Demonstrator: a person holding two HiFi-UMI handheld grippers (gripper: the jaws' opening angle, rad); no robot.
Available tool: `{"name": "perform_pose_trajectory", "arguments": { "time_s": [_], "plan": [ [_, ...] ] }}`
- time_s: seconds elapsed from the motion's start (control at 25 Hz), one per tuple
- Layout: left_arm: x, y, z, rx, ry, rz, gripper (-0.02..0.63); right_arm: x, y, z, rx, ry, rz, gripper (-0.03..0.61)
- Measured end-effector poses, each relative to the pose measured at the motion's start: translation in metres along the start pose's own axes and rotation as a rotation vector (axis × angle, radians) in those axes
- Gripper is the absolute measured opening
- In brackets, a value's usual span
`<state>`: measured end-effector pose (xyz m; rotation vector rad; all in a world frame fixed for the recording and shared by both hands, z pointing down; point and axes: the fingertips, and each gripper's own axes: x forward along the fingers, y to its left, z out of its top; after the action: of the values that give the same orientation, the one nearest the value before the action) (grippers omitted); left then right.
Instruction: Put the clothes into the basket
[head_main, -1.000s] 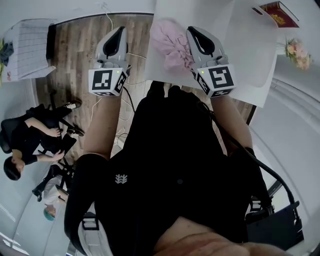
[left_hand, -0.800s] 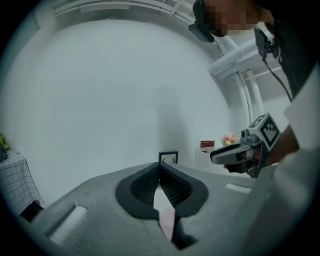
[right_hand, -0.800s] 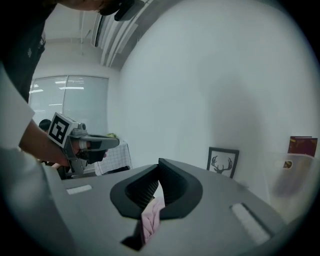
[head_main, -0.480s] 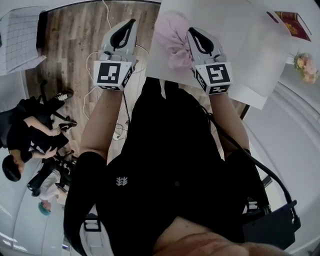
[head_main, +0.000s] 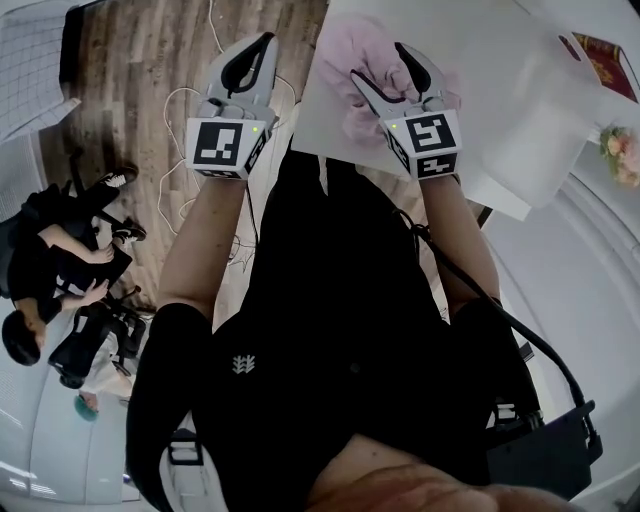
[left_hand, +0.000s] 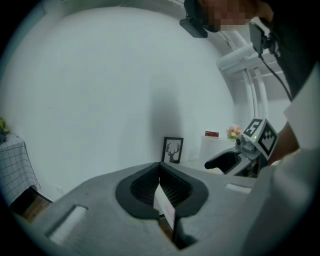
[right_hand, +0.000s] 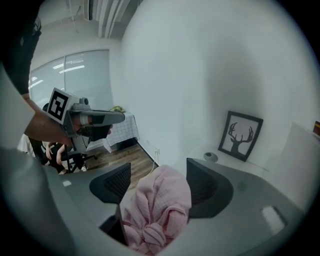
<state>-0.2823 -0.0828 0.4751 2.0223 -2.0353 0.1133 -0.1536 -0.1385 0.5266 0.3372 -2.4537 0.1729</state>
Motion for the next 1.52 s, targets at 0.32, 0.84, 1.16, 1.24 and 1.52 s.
{"name": "perform_pose_trajectory", "arguments": {
  "time_s": [0.32, 0.84, 1.16, 1.24, 1.52],
  "plan": [
    [0.009, 0.027, -0.001, -0.039, 0.001, 0.017, 0.0, 0.038, -0.001, -0.012, -0.025, 0.123, 0.015, 0.463],
    [0.013, 0.036, -0.023, -0.079, 0.05, -0.015, 0.0, 0.069, 0.001, -0.04, -0.005, 0.328, 0.051, 0.46],
    [0.012, 0.041, -0.023, -0.086, 0.055, -0.021, 0.0, 0.071, 0.001, -0.051, 0.001, 0.425, 0.046, 0.263],
    [0.012, 0.043, -0.022, -0.085, 0.051, -0.015, 0.0, 0.07, -0.002, -0.049, -0.002, 0.415, 0.026, 0.21],
    [0.019, 0.042, -0.011, -0.064, 0.039, -0.017, 0.0, 0.054, -0.009, -0.042, 0.038, 0.329, 0.005, 0.114]
  ]
}}
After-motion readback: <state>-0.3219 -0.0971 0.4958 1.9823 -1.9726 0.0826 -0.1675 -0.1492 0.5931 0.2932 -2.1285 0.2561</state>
